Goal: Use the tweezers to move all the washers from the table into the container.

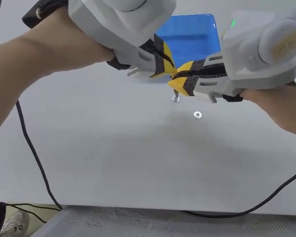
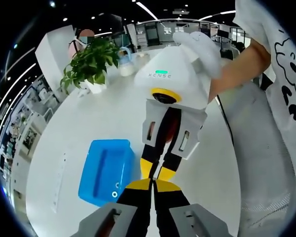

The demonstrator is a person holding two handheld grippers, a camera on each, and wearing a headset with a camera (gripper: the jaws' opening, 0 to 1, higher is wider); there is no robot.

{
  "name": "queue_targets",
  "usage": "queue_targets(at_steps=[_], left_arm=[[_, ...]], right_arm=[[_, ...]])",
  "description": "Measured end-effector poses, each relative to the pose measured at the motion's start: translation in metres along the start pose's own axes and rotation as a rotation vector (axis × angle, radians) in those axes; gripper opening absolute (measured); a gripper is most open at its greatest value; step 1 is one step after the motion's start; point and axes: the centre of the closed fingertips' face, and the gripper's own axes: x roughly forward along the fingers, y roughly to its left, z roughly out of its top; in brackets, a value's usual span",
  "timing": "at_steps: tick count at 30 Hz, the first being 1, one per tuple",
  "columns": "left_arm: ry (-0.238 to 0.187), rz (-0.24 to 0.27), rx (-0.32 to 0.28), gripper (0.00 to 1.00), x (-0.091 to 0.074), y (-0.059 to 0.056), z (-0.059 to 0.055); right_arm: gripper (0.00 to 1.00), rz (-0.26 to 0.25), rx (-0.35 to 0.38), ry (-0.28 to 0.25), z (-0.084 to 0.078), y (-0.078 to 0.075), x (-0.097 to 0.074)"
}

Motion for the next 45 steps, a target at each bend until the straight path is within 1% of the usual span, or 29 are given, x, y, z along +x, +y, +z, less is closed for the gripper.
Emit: queue_targets(at_steps=[7, 10, 12, 15, 16, 18, 20, 22, 24, 29, 33, 35, 45], left_arm=[[0.008, 0.0, 0.014, 0.0, -0.0018, -0.0019, 0.0001], [0.013, 0.004, 0.02, 0.0, 0.0008, -0.0016, -0.0015], [0.017, 0.005, 0.02, 0.0, -0.0002, -0.0004, -0.0014], [0.016, 0.001, 0.018, 0.0, -0.0001, 0.0, -0.0007], [0.016, -0.001, 0.025, 0.0, 0.0003, 0.0001, -0.0003], [0.022, -0.002, 0.067, 0.0, 0.0021, -0.0007, 0.0008], [0.029, -0.006, 0.074, 0.0, 0.0056, -0.0035, 0.0004], [0.041, -0.012, 0.056, 0.0, 0.0077, -0.0047, -0.0001], [0.042, -0.011, 0.05, 0.0, 0.0074, -0.0043, -0.0007], [0.044, -0.008, 0.043, 0.0, 0.0061, -0.0033, -0.0021], [0.051, -0.002, 0.03, 0.0, 0.0035, -0.0026, -0.0016], [0.056, -0.002, 0.032, 0.0, 0.0047, -0.0028, -0.0033], [0.047, -0.005, 0.037, 0.0, 0.006, -0.0036, -0.0017]], right_arm=[[0.03, 0.001, -0.004, -0.003, 0.0017, 0.0027, -0.0004], [0.03, 0.0, -0.002, -0.001, -0.0002, 0.0011, 0.0003], [0.04, 0.003, 0.016, -0.01, 0.0, -0.0003, 0.0007], [0.04, 0.007, 0.022, -0.013, -0.0003, -0.0022, 0.0006], [0.03, 0.008, 0.027, -0.015, -0.0004, -0.0025, 0.0001], [0.03, 0.01, 0.023, -0.016, -0.0005, -0.0019, -0.0004], [0.03, 0.017, 0.021, -0.011, -0.0007, -0.0004, -0.0008], [0.03, 0.018, 0.012, -0.008, -0.0006, 0.0017, -0.0002], [0.03, 0.014, 0.006, -0.008, -0.0007, 0.0019, -0.0003], [0.04, 0.017, 0.027, -0.014, 0.0002, -0.0003, 0.0005], [0.04, 0.019, 0.02, -0.016, 0.0034, 0.0023, 0.0027], [0.03, 0.022, 0.02, -0.013, 0.0024, 0.002, 0.0042], [0.04, 0.025, 0.029, -0.014, 0.0011, 0.0016, 0.0018]])
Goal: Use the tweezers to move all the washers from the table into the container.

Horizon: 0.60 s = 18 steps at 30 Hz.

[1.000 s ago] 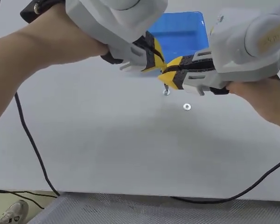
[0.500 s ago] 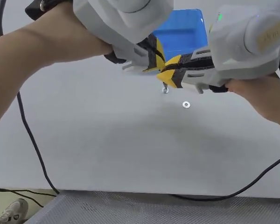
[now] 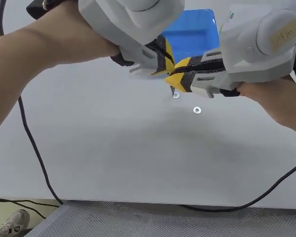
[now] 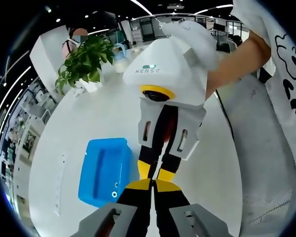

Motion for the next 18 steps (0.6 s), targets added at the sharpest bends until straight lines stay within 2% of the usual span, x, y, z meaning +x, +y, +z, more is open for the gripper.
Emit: queue_targets(at_steps=[18], left_arm=[[0.002, -0.011, -0.002, 0.0, 0.0016, -0.0016, 0.0019]], right_arm=[[0.04, 0.006, 0.005, 0.007, -0.0024, 0.0022, -0.0025]])
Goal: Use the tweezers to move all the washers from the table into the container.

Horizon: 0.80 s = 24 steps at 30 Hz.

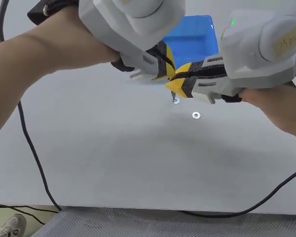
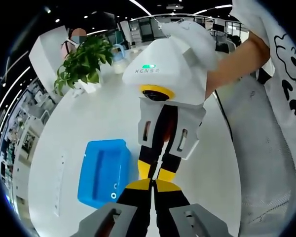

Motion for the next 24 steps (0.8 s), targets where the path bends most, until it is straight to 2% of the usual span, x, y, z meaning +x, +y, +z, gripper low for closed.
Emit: queue_targets(at_steps=[4, 7, 16, 24], left_arm=[[-0.007, 0.0, -0.006, 0.0, 0.0004, 0.0014, 0.0008], [-0.008, -0.001, -0.001, 0.0, 0.0003, 0.0012, 0.0019], [-0.003, -0.002, -0.005, 0.0, 0.0031, 0.0017, 0.0022], [0.01, 0.003, -0.005, 0.0, 0.0009, 0.0003, -0.0022]], right_arm=[[0.04, -0.002, 0.002, -0.002, 0.0002, -0.0005, -0.0008], [0.03, -0.01, -0.028, 0.011, -0.0001, -0.0007, -0.0022], [0.03, -0.001, 0.001, -0.002, -0.0034, -0.0003, -0.0027], [0.02, -0.001, -0.041, 0.004, -0.0019, 0.0046, -0.0006]])
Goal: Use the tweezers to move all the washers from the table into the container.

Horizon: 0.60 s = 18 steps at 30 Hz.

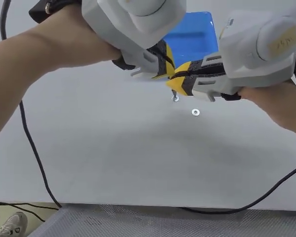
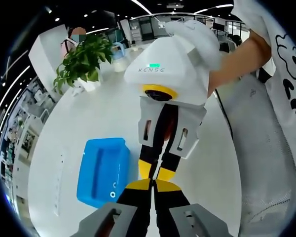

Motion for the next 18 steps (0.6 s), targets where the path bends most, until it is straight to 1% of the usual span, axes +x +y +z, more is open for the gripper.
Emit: queue_targets(at_steps=[6, 8, 13, 15, 18], left_arm=[[0.009, 0.005, -0.006, 0.0, -0.002, 0.0, -0.004], [0.003, 0.004, -0.016, 0.0, -0.003, 0.001, -0.004], [-0.003, 0.009, -0.01, 0.0, -0.006, 0.003, -0.001], [-0.004, 0.011, -0.012, 0.0, -0.011, 0.004, 0.001], [-0.01, 0.02, -0.003, 0.0, -0.018, 0.006, 0.005]], right_arm=[[0.01, -0.004, -0.035, 0.014, 0.001, 0.003, 0.0], [0.01, -0.002, -0.041, 0.012, 0.002, 0.003, -0.001], [0.01, -0.005, -0.06, 0.006, 0.008, 0.002, -0.004], [0.01, -0.007, -0.06, -0.001, 0.011, 0.002, -0.006], [0.01, -0.011, -0.065, -0.022, 0.02, 0.002, -0.01]])
